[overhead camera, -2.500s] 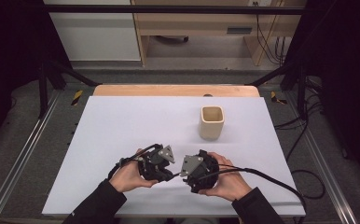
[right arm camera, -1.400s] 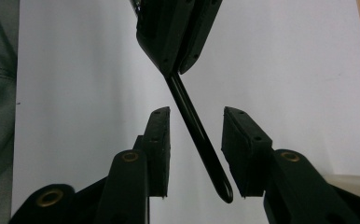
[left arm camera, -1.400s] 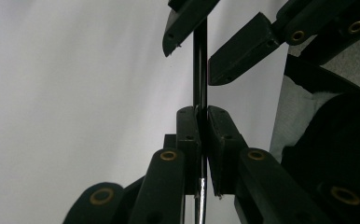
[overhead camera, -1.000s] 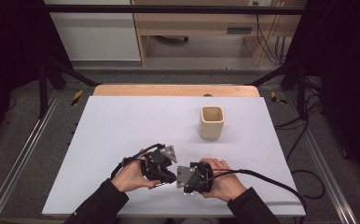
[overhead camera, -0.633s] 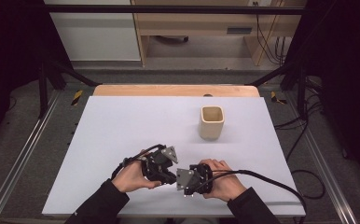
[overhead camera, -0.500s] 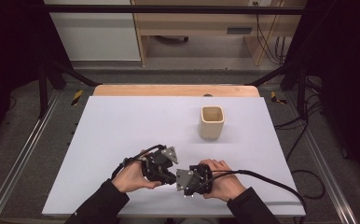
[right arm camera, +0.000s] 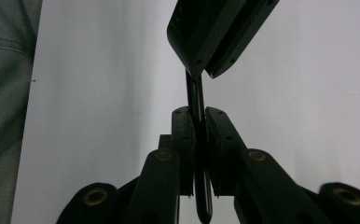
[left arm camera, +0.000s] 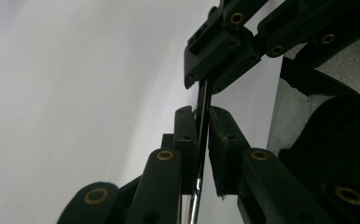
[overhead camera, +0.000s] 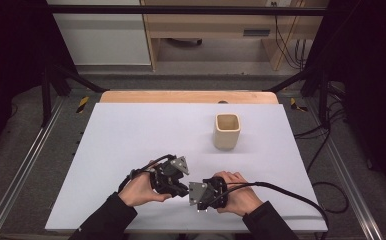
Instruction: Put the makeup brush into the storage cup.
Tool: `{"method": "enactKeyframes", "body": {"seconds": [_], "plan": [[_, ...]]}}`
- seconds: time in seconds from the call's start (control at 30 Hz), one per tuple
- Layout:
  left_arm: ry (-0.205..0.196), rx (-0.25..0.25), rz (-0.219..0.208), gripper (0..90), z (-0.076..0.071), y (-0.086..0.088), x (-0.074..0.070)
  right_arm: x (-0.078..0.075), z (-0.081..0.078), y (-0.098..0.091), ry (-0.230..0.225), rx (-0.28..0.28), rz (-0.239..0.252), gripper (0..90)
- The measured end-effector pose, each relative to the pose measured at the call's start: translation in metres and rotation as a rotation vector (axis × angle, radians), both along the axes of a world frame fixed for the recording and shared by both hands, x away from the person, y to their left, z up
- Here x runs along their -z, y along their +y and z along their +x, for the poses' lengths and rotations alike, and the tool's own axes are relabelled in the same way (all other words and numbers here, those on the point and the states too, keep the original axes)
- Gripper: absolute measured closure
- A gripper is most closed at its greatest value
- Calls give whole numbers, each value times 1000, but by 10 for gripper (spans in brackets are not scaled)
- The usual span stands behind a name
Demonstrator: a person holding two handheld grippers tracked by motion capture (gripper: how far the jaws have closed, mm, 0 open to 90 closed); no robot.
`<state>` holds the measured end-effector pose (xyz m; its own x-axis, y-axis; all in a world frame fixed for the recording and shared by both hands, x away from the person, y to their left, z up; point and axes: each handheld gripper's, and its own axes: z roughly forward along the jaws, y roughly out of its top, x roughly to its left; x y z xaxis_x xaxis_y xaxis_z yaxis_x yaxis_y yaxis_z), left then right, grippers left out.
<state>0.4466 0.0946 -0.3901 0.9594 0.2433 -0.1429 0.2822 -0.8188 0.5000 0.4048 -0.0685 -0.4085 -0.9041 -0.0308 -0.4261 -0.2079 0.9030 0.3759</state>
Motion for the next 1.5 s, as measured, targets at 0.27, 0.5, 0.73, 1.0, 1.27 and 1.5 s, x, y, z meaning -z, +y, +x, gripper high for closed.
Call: {"method": "enactKeyframes", "body": {"seconds": [0.27,0.5,0.73,1.0,1.27,1.5], "plan": [[-21,-13,-27,759,0,4,0,1,2,0,19,20,16,838],[-67,-91,-78,536,1,16,-4,4,7,-6,32,64,19,837],[-129,-149,-117,358,3,34,-7,4,10,-13,32,97,23,837],[-165,-228,-177,238,1,57,-5,3,12,-21,32,134,41,837],[-196,-317,-229,176,-4,75,0,0,13,-27,27,156,50,836],[-211,-395,-293,147,-8,90,5,-2,16,-33,33,185,81,836]]}}
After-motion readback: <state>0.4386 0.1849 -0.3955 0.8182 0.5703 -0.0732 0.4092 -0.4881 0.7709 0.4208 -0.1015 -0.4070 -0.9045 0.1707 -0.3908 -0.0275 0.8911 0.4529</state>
